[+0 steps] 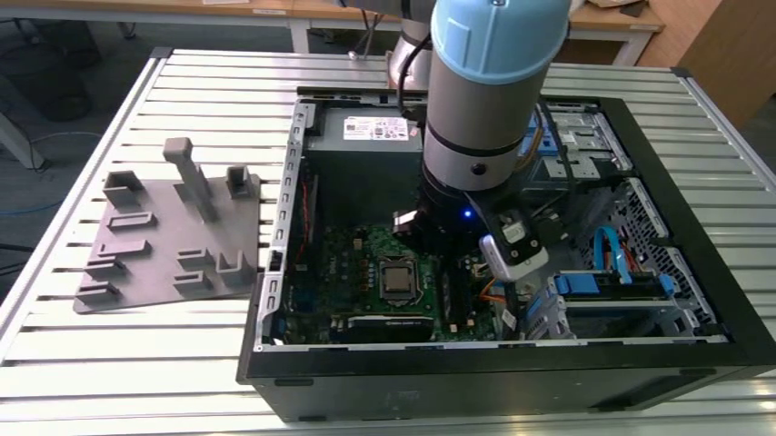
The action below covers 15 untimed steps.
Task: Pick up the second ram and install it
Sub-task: 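Insert the second ram into the second slot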
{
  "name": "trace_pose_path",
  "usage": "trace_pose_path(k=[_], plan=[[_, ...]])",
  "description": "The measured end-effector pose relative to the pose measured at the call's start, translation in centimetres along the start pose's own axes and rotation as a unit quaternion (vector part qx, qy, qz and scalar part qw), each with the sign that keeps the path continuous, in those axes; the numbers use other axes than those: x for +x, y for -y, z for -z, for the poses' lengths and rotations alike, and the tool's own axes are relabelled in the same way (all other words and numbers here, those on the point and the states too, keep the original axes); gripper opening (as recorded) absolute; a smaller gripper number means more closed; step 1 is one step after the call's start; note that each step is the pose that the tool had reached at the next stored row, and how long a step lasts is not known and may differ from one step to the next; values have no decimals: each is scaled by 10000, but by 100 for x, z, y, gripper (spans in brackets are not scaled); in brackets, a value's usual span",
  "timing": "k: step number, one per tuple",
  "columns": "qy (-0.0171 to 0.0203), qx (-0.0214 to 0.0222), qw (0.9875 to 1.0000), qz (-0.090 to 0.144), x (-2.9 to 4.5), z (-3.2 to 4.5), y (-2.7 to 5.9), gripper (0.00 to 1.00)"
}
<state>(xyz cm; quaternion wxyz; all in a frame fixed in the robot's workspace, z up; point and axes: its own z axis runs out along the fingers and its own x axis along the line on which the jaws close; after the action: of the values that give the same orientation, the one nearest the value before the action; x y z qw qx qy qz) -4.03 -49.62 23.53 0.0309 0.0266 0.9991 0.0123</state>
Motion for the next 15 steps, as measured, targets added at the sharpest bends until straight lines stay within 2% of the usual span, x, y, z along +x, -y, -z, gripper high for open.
trace_pose_path(k=[9, 11, 13, 15], plan=[[-1, 0, 10000, 21, 9, -99, -57, 14], [-1, -4, 10000, 44, 6, -140, -93, 14], [-1, 2, 10000, 45, 6, -148, -93, 14], [0, 26, 10000, 45, 6, -152, -93, 14]])
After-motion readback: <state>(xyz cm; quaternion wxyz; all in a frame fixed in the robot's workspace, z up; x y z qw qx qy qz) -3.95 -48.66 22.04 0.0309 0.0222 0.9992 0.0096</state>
